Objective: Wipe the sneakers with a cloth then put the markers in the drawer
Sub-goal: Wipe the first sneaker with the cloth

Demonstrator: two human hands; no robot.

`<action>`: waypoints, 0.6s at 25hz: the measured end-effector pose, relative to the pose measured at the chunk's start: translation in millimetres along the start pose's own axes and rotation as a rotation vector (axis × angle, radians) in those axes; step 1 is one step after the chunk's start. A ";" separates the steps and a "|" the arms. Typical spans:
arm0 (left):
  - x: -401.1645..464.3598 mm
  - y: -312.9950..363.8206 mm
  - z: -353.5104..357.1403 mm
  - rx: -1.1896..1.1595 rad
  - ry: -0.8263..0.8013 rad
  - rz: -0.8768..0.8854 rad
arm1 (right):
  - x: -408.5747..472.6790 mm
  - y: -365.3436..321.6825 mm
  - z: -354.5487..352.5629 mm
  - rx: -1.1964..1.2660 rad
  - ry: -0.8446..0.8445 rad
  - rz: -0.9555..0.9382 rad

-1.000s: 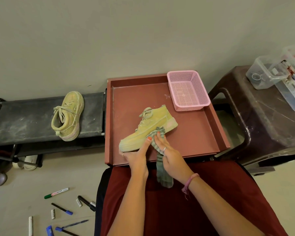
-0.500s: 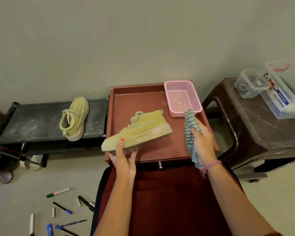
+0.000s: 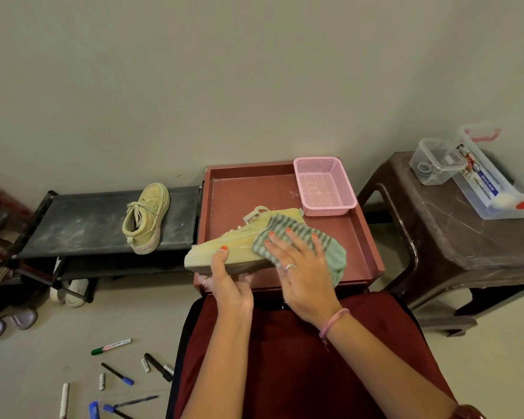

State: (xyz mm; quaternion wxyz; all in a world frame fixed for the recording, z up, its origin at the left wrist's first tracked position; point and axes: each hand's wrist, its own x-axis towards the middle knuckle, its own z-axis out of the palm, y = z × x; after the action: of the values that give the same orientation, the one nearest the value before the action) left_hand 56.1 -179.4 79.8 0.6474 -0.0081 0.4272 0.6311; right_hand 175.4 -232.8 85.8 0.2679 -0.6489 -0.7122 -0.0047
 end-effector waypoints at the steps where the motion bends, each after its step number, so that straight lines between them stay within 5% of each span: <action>1: -3.5 -3.3 1.1 0.017 0.005 -0.001 | -4.3 -5.6 4.0 -0.046 -0.020 -0.047; 6: -12.0 -6.6 3.5 -0.006 0.019 0.026 | -5.1 25.6 1.3 -0.171 -0.041 -0.068; 12: -10.5 -5.4 -6.0 0.006 0.012 0.000 | 17.1 43.2 -12.1 0.525 -0.173 0.525; 15: -6.1 -2.0 -5.1 -0.003 -0.001 0.007 | 15.2 18.9 -20.9 0.243 -0.337 0.390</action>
State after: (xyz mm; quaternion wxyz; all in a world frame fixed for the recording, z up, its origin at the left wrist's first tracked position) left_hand 56.0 -187.5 79.0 0.6453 -0.0074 0.4259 0.6341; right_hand 200.5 -223.1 103.1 0.2173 -0.7284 -0.6037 0.2404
